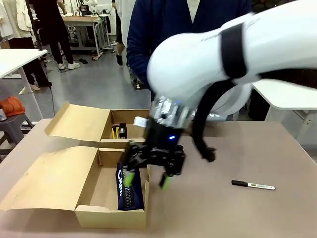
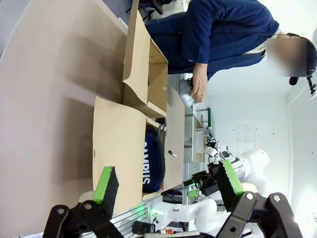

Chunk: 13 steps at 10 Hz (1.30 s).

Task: Place items inside the box.
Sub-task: Pick up a Pencil pouch or Stapler and place it inside the Mailer Box closest to the robot.

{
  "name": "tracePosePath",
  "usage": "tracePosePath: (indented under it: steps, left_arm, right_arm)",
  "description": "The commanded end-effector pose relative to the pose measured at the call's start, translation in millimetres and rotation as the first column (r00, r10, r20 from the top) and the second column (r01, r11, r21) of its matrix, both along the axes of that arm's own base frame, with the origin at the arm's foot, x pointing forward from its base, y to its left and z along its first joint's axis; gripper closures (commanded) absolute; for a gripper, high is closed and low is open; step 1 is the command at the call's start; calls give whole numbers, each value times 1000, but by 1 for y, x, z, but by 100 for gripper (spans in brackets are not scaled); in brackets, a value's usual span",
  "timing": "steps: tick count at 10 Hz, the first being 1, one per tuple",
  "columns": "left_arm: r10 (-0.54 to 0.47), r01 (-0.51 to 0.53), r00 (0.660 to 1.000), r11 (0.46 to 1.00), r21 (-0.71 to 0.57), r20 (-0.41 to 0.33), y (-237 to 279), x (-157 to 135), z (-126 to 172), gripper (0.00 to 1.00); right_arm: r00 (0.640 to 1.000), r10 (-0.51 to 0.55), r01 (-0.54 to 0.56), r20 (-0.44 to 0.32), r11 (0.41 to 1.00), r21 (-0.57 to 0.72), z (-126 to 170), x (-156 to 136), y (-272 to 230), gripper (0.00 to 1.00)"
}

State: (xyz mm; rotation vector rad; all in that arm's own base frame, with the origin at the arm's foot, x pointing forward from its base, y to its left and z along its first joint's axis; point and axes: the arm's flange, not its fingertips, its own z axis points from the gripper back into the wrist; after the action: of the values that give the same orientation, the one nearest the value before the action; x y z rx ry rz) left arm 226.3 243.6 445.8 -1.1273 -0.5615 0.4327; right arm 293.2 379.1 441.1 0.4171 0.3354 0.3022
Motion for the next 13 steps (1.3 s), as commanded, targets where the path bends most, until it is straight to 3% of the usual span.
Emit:
tracePosePath:
  steps: [1,2,3,4,5,8,10,11,12,13]
  left_arm:
    - [-3,4,1000,1000,-5,25,0,1,1,0]
    - [-3,4,1000,1000,-5,25,0,1,1,0]
    - [-3,4,1000,1000,-5,25,0,1,1,0]
    - [-3,4,1000,1000,-5,25,0,1,1,0]
    - [-3,4,1000,1000,-5,25,0,1,1,0]
    - [-3,4,1000,1000,-5,25,0,1,1,0]
    - [-3,4,1000,1000,-5,25,0,1,1,0]
    - [-3,4,1000,1000,-5,25,0,1,1,0]
    - [-3,4,1000,1000,-5,25,0,1,1,0]
    - [-3,4,1000,1000,-5,25,0,1,1,0]
  right_arm:
    - [999,33,-33,6,997,74,16,-6,-103,0]
    - [997,-71,68,10,986,154,20,-4,-161,0]
    - [979,-199,200,-32,933,298,20,0,-223,0]
    - [939,-324,340,-115,825,452,9,-2,-284,0]
    - [926,-329,374,-184,738,561,-4,-9,-331,0]
    - [877,-370,466,-308,495,733,-50,-59,-446,0]
    - [842,-431,480,-325,320,817,-88,-102,-487,0]
    - [773,-526,552,-355,281,785,-105,-112,-485,0]
    - [833,-436,511,-341,368,777,-36,-47,-521,0]
    - [833,-436,511,-341,368,777,-36,-47,-521,0]
